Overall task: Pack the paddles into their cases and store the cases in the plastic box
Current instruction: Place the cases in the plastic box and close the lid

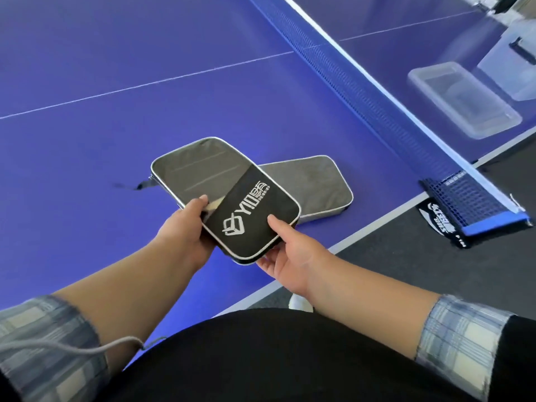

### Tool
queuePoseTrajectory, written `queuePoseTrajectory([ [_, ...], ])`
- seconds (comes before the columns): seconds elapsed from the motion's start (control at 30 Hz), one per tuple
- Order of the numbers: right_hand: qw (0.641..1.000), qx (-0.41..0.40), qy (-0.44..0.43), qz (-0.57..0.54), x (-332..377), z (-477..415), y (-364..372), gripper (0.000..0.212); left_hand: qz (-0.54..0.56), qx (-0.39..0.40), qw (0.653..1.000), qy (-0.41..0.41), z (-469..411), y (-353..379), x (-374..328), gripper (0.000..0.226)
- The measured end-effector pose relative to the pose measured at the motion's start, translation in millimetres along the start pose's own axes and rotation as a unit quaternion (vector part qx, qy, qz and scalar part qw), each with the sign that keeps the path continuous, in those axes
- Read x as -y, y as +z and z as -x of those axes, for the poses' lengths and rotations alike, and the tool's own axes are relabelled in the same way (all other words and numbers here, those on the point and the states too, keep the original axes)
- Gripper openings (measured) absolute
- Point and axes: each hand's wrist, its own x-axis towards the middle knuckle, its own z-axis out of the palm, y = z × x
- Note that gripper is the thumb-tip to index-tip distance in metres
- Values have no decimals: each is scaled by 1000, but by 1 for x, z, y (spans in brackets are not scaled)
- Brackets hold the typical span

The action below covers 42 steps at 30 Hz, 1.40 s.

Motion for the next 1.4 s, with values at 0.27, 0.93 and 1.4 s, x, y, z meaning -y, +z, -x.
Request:
queuePoseTrajectory([
  [0.27, 997, 53, -36, 41, 80, 0, -55, 34, 25, 50, 998, 17, 5, 81, 41, 33],
  [0.93, 834, -36, -116, 538, 223, -92, -145, 30, -291, -154, 943, 41, -43, 86, 63, 39],
  [1.4, 863, -129, -82, 482, 190, -108, -146, 53, -449, -142, 879, 76, -96, 74, 39, 20],
])
